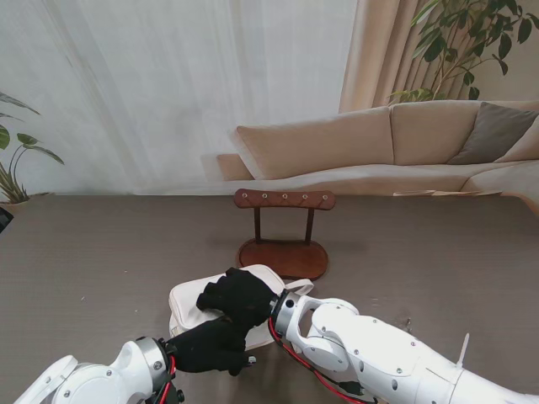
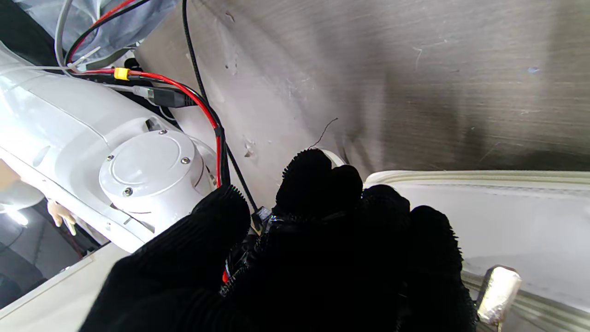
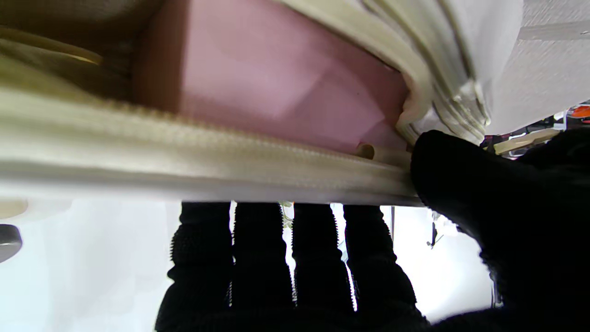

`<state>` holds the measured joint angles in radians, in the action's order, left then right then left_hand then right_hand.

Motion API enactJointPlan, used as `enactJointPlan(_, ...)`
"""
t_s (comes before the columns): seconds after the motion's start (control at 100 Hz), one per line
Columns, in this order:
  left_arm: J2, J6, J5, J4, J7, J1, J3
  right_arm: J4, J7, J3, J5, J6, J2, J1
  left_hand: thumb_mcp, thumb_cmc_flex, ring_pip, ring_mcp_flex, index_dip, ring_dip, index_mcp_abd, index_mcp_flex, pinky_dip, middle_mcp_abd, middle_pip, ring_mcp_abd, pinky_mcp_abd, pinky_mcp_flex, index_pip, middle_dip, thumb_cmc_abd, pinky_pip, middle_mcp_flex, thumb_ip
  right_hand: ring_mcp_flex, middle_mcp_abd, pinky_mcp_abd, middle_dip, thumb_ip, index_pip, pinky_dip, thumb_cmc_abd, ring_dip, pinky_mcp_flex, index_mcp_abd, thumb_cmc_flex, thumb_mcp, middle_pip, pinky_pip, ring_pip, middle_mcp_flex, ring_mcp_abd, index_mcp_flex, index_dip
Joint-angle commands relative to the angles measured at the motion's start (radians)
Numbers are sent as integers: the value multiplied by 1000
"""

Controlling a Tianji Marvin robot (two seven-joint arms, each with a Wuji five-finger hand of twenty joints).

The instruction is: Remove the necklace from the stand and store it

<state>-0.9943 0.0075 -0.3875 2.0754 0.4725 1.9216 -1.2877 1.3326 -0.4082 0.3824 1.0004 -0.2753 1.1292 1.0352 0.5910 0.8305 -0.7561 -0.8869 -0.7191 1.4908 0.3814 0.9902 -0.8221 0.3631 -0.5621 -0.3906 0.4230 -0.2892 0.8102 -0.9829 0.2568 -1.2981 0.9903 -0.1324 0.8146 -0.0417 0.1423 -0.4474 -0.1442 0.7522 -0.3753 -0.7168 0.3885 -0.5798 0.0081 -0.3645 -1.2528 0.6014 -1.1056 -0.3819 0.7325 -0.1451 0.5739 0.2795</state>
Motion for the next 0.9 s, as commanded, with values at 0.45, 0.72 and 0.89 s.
enactJointPlan(0.45,-16,5,-67,14,9,46,-27,15,160,135,-128,-115,-1,154,-7,-2,43,-5,-4,-11,-86,25,1,-30,-13,-34,-38,30,5,19,-6,-21,-15,16,-98,-19,152,18,-22,-38,2,-14,-45,373,-83,236,140,-33,237,66,-155,-58,-133,-14)
enactJointPlan(0.72,-17,4,-89,33,8,87,-60,83,212,219,-172,-146,-6,196,-20,6,46,-4,0,-13,-82,8,2,-32,-14,-32,-39,31,5,19,-3,-20,-11,11,-141,-23,148,33,-30,-48,-10,22,-60,397,-81,274,192,-51,321,104,-198,-60,-156,-22)
enactJointPlan(0.89,-19,6,-98,39,6,105,-76,120,236,275,-204,-156,-6,215,-19,7,44,-6,1,-12,-76,3,2,-33,-16,-34,-39,31,7,19,-1,-20,-7,9,-159,-26,153,40,-37,-54,-19,64,-66,402,-83,308,228,-58,346,118,-214,-65,-165,-26)
